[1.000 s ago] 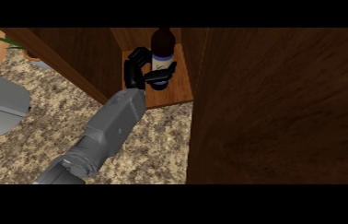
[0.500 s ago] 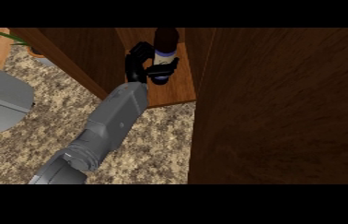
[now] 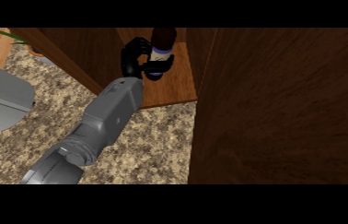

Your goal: Pick up the wine, place it into the cabinet and close the cabinet

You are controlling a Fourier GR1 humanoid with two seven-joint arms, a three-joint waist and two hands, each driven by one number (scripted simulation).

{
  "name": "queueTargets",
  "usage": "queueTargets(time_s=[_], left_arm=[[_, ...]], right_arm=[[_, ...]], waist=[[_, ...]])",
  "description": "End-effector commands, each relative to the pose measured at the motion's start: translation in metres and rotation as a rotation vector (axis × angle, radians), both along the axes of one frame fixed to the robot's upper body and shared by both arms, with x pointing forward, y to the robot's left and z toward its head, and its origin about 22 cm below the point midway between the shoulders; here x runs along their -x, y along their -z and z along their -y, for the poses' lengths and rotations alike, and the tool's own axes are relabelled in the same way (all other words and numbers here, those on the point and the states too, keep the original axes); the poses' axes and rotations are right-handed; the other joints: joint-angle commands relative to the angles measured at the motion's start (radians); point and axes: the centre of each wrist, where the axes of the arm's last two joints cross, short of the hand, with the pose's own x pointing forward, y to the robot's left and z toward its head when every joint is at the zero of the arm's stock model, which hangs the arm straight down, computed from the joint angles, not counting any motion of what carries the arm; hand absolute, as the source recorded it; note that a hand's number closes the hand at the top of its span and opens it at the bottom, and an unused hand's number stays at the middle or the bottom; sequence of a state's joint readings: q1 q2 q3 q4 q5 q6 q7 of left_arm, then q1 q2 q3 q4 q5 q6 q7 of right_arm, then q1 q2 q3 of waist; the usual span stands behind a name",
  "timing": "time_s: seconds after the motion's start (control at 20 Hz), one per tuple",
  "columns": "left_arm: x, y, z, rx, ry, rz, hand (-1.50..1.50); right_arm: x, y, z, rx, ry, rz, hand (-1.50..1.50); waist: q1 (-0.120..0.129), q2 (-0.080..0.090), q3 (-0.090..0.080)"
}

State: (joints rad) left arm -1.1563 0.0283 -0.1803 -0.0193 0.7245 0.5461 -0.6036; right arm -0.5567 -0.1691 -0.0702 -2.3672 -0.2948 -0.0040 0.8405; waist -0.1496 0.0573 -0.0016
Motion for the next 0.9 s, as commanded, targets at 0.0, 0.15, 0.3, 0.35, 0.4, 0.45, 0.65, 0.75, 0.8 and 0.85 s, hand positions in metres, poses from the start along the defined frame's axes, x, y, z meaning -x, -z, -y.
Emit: queueTargets(time_s=[0.0,0.15,0.3,0.35,0.4,0.45,0.65,0.75,0.8,0.85], left_arm=[[-0.002,-0.003,-0.003,-0.183,-0.024,0.026,1.50],[-0.005,-0.007,-0.011,-0.248,-0.080,0.036,1.50],[-0.003,0.000,-0.026,-0.303,-0.106,0.023,1.50],[-0.004,0.000,-0.035,-0.326,-0.118,0.018,1.50],[-0.007,-0.005,-0.043,-0.328,-0.154,0.007,1.50],[-0.003,0.002,-0.044,-0.340,-0.145,-0.002,1.50],[0.000,0.010,-0.060,-0.359,-0.175,-0.033,1.50],[0.000,0.009,-0.049,-0.387,-0.170,-0.037,1.50],[0.001,0.011,-0.062,-0.398,-0.153,-0.051,1.50],[0.004,0.015,-0.056,-0.387,-0.103,-0.043,-1.50]], right_arm=[[0.002,0.001,0.001,0.006,-0.024,0.004,-1.50],[0.007,-0.002,0.000,0.011,-0.028,0.016,-1.50],[0.003,-0.002,0.003,-0.006,-0.019,0.019,-1.50],[0.004,0.000,0.000,-0.021,-0.033,0.013,-1.50],[0.007,-0.004,-0.001,-0.001,-0.034,0.025,-1.50],[0.005,-0.002,-0.002,-0.007,-0.034,0.037,-1.50],[0.006,-0.001,0.000,0.008,-0.026,0.024,-1.50],[0.005,-0.004,-0.002,0.007,-0.043,0.034,-1.50],[0.005,-0.003,-0.001,0.014,-0.043,0.033,-1.50],[0.008,-0.005,-0.003,0.002,-0.044,0.046,-1.50]], waist=[[-0.006,0.002,0.002],[-0.022,0.004,0.000],[-0.017,0.010,0.000],[-0.016,0.013,0.000],[-0.019,0.009,-0.001],[-0.017,0.015,-0.001],[-0.018,0.016,-0.001],[-0.024,0.016,-0.001],[-0.023,0.018,-0.001],[-0.019,0.014,-0.003]])
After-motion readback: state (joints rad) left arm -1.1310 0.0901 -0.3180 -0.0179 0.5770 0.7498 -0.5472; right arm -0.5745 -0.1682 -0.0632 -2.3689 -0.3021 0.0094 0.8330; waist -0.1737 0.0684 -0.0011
